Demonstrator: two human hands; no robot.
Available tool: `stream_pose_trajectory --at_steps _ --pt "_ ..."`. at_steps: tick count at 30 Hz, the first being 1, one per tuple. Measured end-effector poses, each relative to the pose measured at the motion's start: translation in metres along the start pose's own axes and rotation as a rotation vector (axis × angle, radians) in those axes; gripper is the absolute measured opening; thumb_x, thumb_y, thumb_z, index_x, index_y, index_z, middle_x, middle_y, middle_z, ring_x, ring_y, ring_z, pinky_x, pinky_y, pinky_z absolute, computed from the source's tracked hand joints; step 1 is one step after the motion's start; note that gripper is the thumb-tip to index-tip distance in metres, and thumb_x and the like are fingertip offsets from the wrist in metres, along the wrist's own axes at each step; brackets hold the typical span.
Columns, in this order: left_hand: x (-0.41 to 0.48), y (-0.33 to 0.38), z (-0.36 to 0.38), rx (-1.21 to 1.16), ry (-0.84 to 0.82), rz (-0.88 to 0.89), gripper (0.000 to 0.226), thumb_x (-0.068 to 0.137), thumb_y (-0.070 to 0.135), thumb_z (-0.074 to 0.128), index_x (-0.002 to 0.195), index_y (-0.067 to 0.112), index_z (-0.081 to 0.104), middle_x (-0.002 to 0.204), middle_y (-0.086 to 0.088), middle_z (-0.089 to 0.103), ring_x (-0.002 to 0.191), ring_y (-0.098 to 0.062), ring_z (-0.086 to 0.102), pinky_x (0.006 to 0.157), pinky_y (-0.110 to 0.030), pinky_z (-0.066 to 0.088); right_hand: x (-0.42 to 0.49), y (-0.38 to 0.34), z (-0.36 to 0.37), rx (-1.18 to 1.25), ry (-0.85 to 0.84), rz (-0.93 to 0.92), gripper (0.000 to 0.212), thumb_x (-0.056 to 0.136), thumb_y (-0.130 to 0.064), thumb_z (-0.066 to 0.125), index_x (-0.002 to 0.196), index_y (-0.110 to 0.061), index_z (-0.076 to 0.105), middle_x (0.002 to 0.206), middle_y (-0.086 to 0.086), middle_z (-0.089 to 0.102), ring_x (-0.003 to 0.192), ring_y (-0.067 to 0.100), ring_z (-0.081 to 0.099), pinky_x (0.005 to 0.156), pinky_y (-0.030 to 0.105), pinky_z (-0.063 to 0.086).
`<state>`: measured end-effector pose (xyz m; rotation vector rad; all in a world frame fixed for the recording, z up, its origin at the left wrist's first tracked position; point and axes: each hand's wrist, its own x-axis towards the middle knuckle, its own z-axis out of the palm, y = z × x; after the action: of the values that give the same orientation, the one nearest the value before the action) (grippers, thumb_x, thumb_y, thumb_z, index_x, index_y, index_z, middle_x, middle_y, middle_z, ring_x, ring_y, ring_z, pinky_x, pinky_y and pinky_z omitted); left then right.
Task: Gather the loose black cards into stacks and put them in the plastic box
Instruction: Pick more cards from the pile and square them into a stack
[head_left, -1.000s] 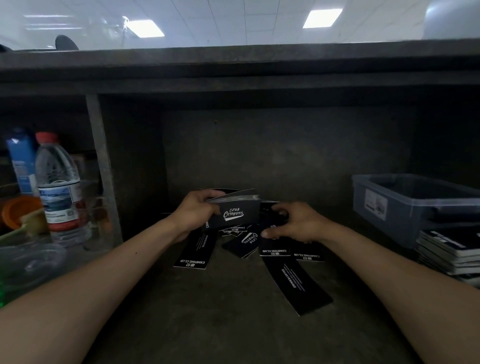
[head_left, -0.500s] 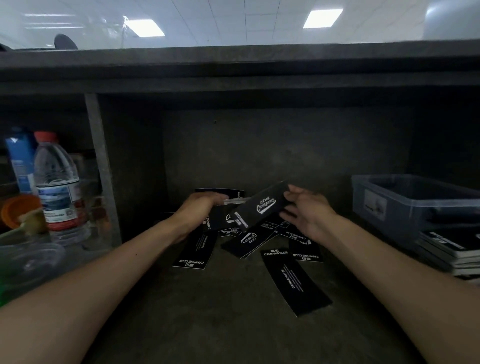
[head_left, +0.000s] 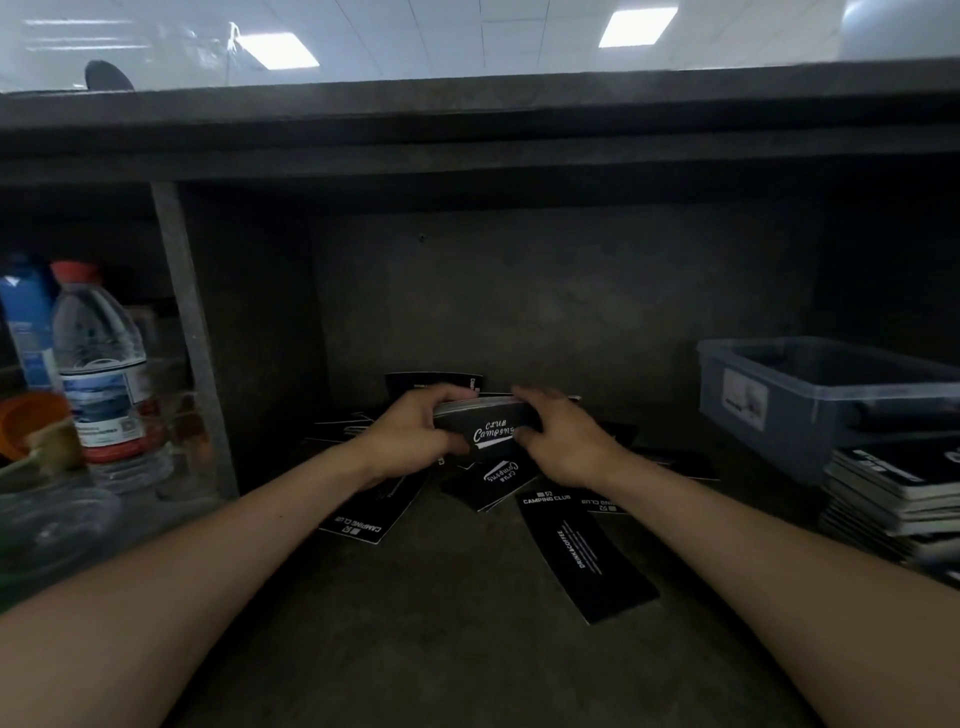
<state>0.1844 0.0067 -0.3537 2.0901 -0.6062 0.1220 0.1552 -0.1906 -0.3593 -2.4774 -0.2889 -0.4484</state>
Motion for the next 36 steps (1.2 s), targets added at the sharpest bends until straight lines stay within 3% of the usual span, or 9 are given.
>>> stream_pose_trajectory --at_steps 4,7,18,22,26,29,32,34,36 --pt "-0.001 0.001 0.001 0.299 0.019 0.079 0.054 0.087 0.003 0.064 0.138 0.017 0.052 0.130 -0.005 0.059 0.112 -0.016 0.061 0.099 -0.029 0.051 0.001 0.001 -0.002 -0.030 0.073 -0.004 0.046 0.101 -0.017 0.047 0.146 -0.012 0.047 0.158 0.009 0.033 0.144 0.023 0.033 0.115 0.021 0.019" --pt "-0.001 -0.001 0.001 0.545 0.020 0.129 0.057 0.090 0.016 0.062 0.144 0.018 0.045 0.139 -0.005 0.052 0.127 -0.020 0.050 0.107 -0.029 0.040 0.002 0.003 0.000 -0.068 0.090 -0.013 0.047 0.098 -0.011 0.049 0.144 -0.013 0.049 0.150 0.010 0.045 0.137 0.024 0.042 0.112 0.021 0.026" --pt "-0.014 0.012 0.005 0.624 0.035 0.113 0.042 0.096 0.019 0.055 0.137 0.011 0.048 0.132 -0.015 0.052 0.123 -0.029 0.049 0.105 -0.038 0.042 -0.018 -0.009 -0.010 -0.106 0.133 -0.024 0.042 0.094 -0.006 0.053 0.134 -0.016 0.059 0.130 0.012 0.055 0.117 0.028 0.056 0.102 0.028 0.041" --pt "-0.023 0.049 0.000 0.467 0.248 0.242 0.038 0.088 0.011 0.066 0.126 0.011 0.063 0.119 -0.012 0.063 0.108 -0.024 0.060 0.095 -0.030 0.047 -0.043 -0.024 -0.044 -0.023 0.290 -0.057 0.040 0.098 -0.009 0.050 0.136 -0.019 0.055 0.127 0.004 0.048 0.110 0.023 0.057 0.096 0.022 0.040" --pt "-0.042 0.100 0.012 -0.087 0.325 0.055 0.030 0.081 0.002 0.072 0.107 0.017 0.071 0.092 -0.002 0.072 0.076 -0.007 0.068 0.069 -0.022 0.056 -0.086 -0.031 -0.098 -0.016 0.386 -0.046 0.038 0.095 -0.019 0.054 0.133 -0.023 0.058 0.128 0.005 0.049 0.108 0.024 0.059 0.097 0.028 0.044" --pt "-0.057 0.140 0.043 -0.428 0.219 -0.112 0.022 0.081 0.000 0.069 0.096 0.015 0.073 0.091 -0.003 0.073 0.080 -0.013 0.070 0.064 -0.025 0.057 -0.128 -0.021 -0.143 0.050 0.440 0.013 0.036 0.089 -0.027 0.063 0.125 -0.023 0.063 0.120 0.003 0.054 0.106 0.019 0.059 0.096 0.029 0.047" --pt "-0.070 0.176 0.084 -0.584 0.022 -0.200 0.018 0.079 -0.003 0.067 0.084 0.012 0.077 0.083 -0.003 0.076 0.073 -0.012 0.073 0.069 -0.033 0.063 -0.168 -0.001 -0.185 0.009 0.455 0.109 0.040 0.086 -0.035 0.065 0.124 -0.024 0.061 0.118 0.001 0.058 0.106 0.016 0.059 0.095 0.035 0.050" --pt "-0.075 0.196 0.115 -0.633 -0.102 -0.271 0.018 0.080 0.000 0.067 0.092 0.010 0.075 0.088 -0.006 0.076 0.079 -0.017 0.073 0.075 -0.037 0.063 -0.193 0.017 -0.209 -0.050 0.456 0.207 0.046 0.085 -0.041 0.063 0.127 -0.024 0.057 0.118 -0.002 0.061 0.105 0.015 0.058 0.090 0.034 0.049" --pt "-0.078 0.215 0.145 -0.640 -0.175 -0.339 0.020 0.080 0.002 0.069 0.098 0.011 0.072 0.092 -0.007 0.074 0.084 -0.019 0.070 0.068 -0.034 0.062 -0.216 0.037 -0.228 -0.068 0.442 0.325 0.054 0.085 -0.043 0.063 0.133 -0.021 0.053 0.117 -0.002 0.062 0.100 0.015 0.057 0.084 0.031 0.047"
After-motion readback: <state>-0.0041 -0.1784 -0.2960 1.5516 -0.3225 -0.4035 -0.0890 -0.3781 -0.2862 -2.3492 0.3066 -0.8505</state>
